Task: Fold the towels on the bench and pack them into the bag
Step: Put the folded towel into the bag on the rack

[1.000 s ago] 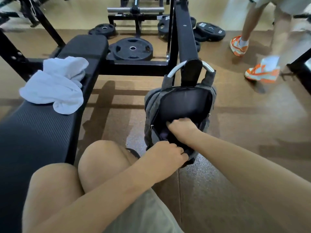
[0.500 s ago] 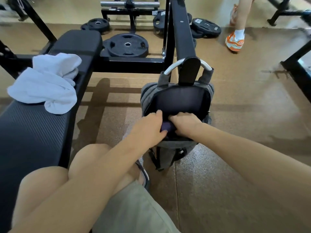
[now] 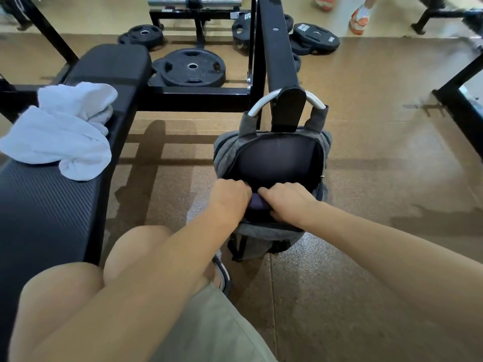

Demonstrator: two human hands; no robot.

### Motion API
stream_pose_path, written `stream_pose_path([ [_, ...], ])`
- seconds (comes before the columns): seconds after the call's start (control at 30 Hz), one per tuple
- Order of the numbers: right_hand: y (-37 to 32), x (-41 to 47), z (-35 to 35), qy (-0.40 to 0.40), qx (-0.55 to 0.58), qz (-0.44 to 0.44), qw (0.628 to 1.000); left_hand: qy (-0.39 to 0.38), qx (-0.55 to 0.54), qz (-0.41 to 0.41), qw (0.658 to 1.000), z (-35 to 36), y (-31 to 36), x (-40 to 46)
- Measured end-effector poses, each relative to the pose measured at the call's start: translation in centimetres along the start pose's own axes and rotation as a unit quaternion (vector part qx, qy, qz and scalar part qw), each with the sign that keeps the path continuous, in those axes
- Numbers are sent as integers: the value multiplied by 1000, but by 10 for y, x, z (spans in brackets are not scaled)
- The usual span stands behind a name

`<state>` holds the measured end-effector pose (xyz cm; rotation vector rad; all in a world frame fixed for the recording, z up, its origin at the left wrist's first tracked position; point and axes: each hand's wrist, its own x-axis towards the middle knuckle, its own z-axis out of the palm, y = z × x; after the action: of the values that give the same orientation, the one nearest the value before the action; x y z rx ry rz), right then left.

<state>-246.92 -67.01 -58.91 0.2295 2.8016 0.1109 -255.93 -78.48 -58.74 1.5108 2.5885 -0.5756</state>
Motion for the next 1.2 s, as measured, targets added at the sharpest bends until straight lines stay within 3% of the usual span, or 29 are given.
stream_pose_path([
  [0.13,-1,9,-6,14,-48,4,999,56,-100,12,993,-4,3,-32],
  [0.23,-14,29,-11,1,-83,-13,996,94,-152,96,979,6,7,-62],
  [0.43,-34,52,24,-96,-114,-34,988,80,-162,106,978,10,6,-69],
  [0.57,-31,46,25,-113,-91,-20,989,71,-176,109,976,6,-6,-69],
  [0.77,-22,20,-51,-50,-19,-6,999,55,-265,109,957,1,-57,-68],
  [0.97,-69,26,-120,153,38,-64,985,71,-319,-68,943,4,-154,-85],
  [1.07,-118,67,-123,165,139,-134,967,63,-329,-189,923,29,-202,-101],
  [1.2,-181,142,-114,103,292,-140,940,39,-322,-286,902,69,-245,-123],
])
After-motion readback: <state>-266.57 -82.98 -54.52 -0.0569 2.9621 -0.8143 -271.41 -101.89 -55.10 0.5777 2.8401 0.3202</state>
